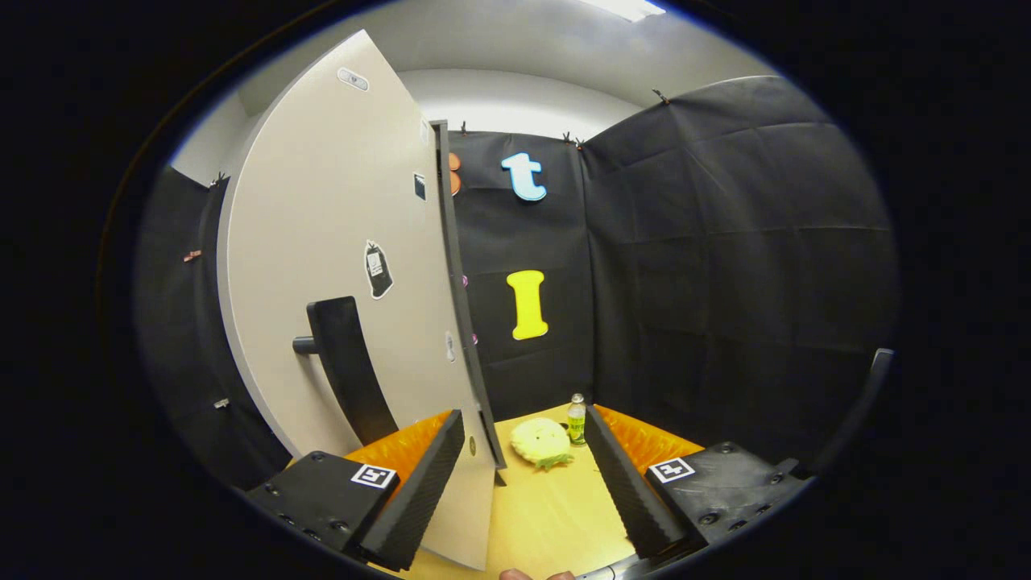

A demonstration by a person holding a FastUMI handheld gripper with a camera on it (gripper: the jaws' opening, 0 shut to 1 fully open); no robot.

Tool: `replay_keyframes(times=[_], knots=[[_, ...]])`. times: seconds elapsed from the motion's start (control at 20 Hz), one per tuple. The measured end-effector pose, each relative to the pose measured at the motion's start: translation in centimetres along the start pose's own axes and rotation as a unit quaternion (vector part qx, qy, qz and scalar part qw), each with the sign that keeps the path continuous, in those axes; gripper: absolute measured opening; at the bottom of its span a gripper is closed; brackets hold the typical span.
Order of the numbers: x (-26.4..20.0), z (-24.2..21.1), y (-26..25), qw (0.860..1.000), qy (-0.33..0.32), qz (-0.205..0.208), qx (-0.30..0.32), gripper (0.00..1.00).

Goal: Open the shoe cabinet door, grab the shoes and put them into the shoe cabinet, then close the shoe cabinet door.

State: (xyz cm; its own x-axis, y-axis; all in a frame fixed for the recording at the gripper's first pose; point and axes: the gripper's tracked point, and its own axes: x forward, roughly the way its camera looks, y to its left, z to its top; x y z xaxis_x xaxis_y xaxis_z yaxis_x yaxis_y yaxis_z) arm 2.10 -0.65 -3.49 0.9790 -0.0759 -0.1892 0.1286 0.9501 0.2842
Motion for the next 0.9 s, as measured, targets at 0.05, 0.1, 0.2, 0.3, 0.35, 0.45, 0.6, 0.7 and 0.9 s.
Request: replay_keyframes(times=[0.05,0.1,0.2,0.3,0.35,0.45,0.6,0.7,0.9], knots=[[0.0,-0.3,1.1,1.000,0.004,0.008,0.002,0.98],[-0.2,-0.5,2.3,1.000,0.007,0.015,0.004,0.98],[-0.2,-0.8,4.5,1.000,0.011,0.029,0.003,0.98],[0.0,-1.2,6.8,0.999,0.013,0.045,0.002,0.98],[0.2,-1.3,7.9,0.999,0.014,0.053,0.002,0.98],[1.1,-1.7,9.8,0.998,0.016,0.068,0.004,0.98],[1.8,-2.2,13.0,0.996,0.022,0.091,-0.001,0.98],[2.1,-2.4,14.7,0.994,0.025,0.102,-0.006,0.98],[2.3,-2.6,16.7,0.993,0.024,0.114,-0.018,0.98]])
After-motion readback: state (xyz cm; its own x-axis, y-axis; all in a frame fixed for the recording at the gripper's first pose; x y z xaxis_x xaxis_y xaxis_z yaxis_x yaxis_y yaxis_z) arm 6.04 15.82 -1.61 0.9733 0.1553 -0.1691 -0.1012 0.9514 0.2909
